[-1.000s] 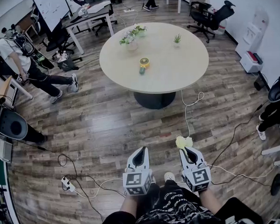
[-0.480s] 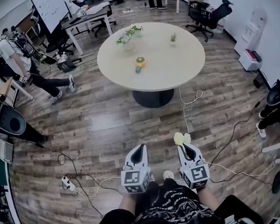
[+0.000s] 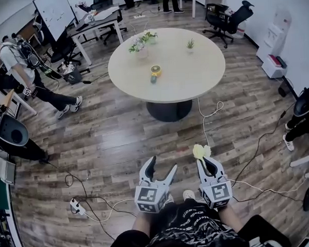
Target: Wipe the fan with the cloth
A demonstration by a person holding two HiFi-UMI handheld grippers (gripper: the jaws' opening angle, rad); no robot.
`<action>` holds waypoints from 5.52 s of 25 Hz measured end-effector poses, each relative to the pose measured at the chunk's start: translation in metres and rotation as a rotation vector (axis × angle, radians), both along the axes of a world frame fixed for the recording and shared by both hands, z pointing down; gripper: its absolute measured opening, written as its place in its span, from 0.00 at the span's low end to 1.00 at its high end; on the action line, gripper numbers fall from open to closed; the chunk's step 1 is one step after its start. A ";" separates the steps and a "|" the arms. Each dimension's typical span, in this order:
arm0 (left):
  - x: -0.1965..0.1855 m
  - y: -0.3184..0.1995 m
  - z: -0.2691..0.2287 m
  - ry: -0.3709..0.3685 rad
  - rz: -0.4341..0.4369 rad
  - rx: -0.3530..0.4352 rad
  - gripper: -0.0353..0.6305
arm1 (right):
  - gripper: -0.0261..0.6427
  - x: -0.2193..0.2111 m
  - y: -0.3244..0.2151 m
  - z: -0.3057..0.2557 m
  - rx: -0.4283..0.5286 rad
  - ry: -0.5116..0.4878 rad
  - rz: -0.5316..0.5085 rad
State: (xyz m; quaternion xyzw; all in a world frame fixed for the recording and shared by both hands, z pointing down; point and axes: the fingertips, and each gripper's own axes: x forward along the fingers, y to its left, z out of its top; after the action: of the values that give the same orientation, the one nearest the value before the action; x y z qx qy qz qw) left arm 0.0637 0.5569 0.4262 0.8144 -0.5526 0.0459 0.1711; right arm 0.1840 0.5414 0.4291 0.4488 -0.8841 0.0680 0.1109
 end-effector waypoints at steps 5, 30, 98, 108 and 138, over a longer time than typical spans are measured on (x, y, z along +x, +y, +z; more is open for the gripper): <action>-0.010 0.002 0.002 -0.002 0.046 -0.001 0.59 | 0.10 -0.008 -0.003 -0.004 -0.001 -0.016 0.058; -0.029 -0.141 0.006 0.044 -0.043 -0.024 0.59 | 0.10 -0.031 -0.154 0.001 -0.013 -0.015 -0.075; -0.147 -0.549 0.118 -0.052 -0.043 -0.293 0.52 | 0.10 -0.161 -0.544 0.062 -0.148 0.101 -0.083; -0.134 -0.576 0.152 -0.094 -0.119 -0.406 0.52 | 0.10 -0.144 -0.586 0.057 -0.148 0.092 -0.149; -0.141 -0.604 0.201 -0.258 0.025 -0.543 0.32 | 0.10 -0.258 -0.588 0.123 -0.518 0.209 -0.788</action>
State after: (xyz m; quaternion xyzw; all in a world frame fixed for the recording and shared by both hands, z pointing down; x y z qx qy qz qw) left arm -0.0778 -0.0467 0.6273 0.7331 -0.5272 0.2973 0.3103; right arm -0.0736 -0.0469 0.5520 0.0415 -0.9249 0.1934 0.3246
